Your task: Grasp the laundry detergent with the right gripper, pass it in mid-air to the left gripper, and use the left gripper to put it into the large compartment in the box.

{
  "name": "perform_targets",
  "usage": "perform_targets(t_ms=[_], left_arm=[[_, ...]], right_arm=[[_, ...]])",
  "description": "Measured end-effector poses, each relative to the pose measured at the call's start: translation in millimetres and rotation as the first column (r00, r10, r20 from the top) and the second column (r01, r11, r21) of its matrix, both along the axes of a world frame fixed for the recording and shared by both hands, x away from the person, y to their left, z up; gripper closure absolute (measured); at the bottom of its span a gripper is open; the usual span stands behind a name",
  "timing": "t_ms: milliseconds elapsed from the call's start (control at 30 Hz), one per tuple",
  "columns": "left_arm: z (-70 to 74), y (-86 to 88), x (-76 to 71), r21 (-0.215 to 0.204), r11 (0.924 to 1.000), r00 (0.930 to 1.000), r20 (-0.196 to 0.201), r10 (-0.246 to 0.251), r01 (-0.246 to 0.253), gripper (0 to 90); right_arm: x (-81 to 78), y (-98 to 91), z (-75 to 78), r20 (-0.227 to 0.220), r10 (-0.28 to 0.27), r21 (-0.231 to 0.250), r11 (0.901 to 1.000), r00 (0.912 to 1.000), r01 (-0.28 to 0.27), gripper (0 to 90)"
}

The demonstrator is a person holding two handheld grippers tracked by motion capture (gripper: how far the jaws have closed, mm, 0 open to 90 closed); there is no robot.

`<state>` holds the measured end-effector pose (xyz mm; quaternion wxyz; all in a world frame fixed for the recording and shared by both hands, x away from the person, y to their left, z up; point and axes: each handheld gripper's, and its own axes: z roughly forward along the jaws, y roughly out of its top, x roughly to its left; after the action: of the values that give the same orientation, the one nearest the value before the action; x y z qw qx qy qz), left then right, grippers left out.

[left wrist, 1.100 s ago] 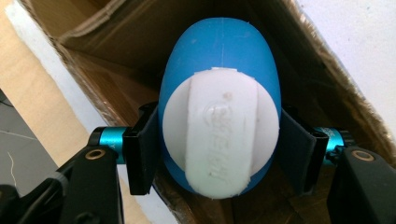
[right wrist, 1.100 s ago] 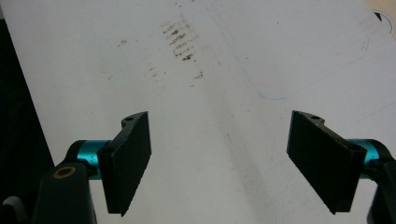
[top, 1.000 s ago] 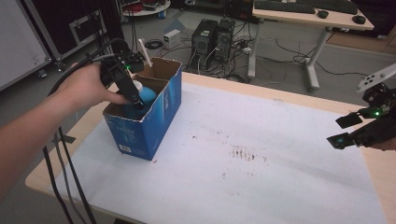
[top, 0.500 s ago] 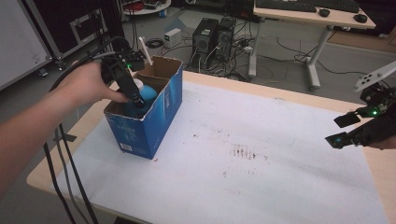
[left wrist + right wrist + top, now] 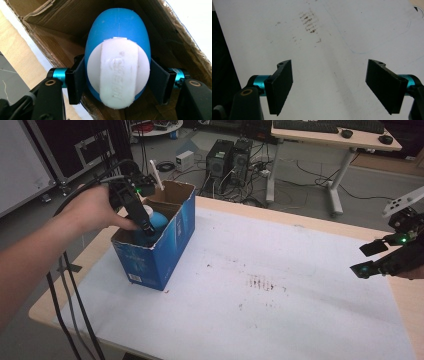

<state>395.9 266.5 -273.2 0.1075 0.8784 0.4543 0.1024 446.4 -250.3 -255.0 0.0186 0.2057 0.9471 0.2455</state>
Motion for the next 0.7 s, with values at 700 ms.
perform_targets(t_ms=[700], left_arm=[[1.5,-6.7,0.1,0.031,0.9982,0.9986,-0.011,-0.051,0.052,21.9]], right_arm=[[-1.5,-1.3,2.6,0.007,0.009,0.022,0.9997,0.9999,-0.009,21.6]])
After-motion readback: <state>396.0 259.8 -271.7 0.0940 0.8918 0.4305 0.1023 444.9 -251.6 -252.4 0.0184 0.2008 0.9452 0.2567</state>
